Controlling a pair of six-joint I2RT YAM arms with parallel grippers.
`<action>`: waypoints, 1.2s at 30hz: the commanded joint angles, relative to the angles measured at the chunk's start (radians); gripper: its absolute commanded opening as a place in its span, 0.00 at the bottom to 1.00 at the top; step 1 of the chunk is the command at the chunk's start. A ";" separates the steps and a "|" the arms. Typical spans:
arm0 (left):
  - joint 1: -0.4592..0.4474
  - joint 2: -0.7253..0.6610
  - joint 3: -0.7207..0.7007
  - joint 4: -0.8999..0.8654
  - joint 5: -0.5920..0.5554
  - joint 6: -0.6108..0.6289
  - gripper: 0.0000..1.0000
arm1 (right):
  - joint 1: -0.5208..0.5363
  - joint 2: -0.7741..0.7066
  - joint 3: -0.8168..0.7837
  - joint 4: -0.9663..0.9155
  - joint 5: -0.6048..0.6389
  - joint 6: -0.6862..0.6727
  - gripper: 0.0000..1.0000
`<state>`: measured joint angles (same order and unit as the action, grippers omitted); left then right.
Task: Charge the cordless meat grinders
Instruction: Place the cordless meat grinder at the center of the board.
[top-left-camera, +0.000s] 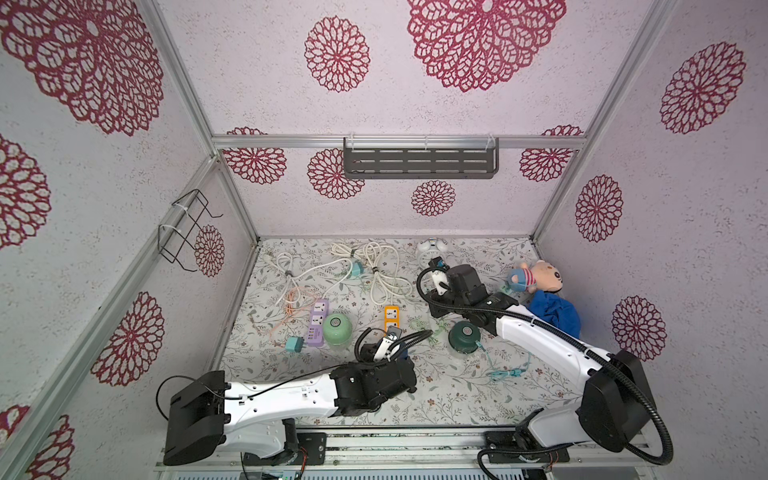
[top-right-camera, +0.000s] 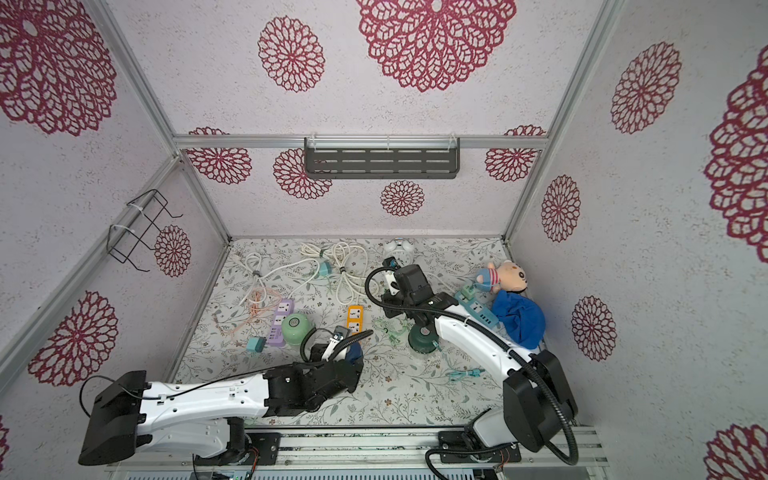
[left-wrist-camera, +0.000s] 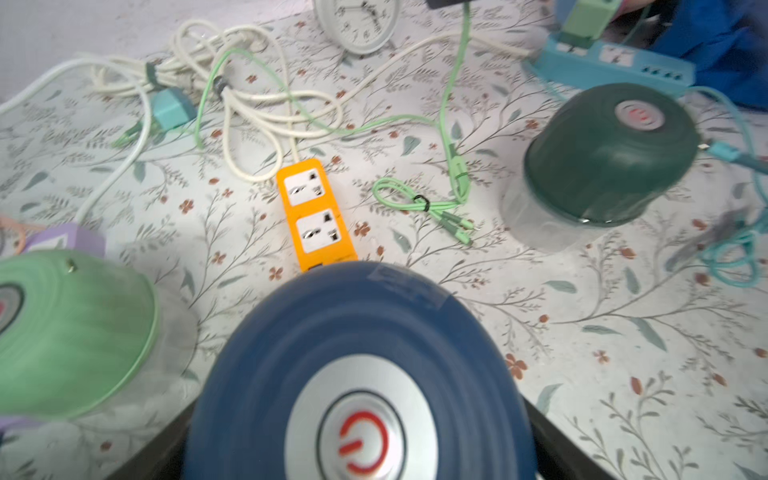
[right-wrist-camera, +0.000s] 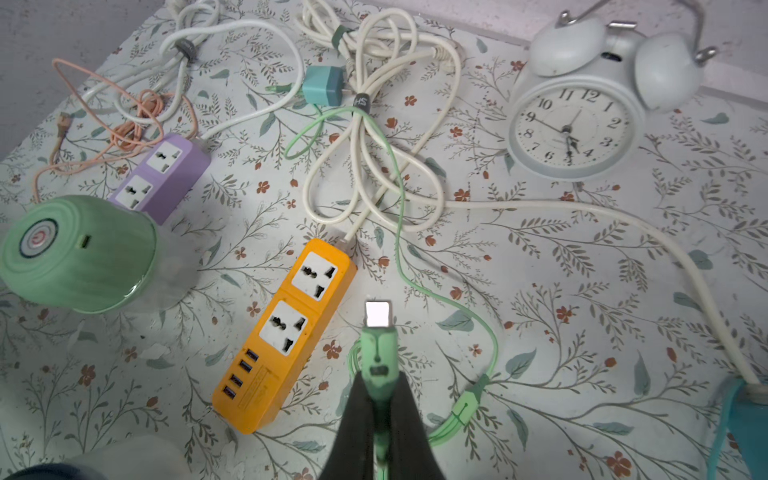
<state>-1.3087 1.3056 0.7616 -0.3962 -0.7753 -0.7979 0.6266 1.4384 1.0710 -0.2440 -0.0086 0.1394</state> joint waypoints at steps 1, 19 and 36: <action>-0.056 0.034 0.011 -0.090 -0.186 -0.301 0.89 | 0.012 0.005 0.012 0.000 0.046 -0.005 0.00; -0.164 0.232 0.056 -0.100 -0.184 -0.694 0.97 | 0.013 -0.054 -0.045 -0.007 0.094 -0.006 0.00; -0.221 0.133 0.103 -0.044 -0.014 -0.617 0.97 | -0.003 -0.137 -0.119 -0.007 0.125 -0.020 0.00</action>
<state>-1.5116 1.5059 0.8764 -0.5301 -0.8257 -1.4769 0.6350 1.3434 0.9565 -0.2489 0.0864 0.1383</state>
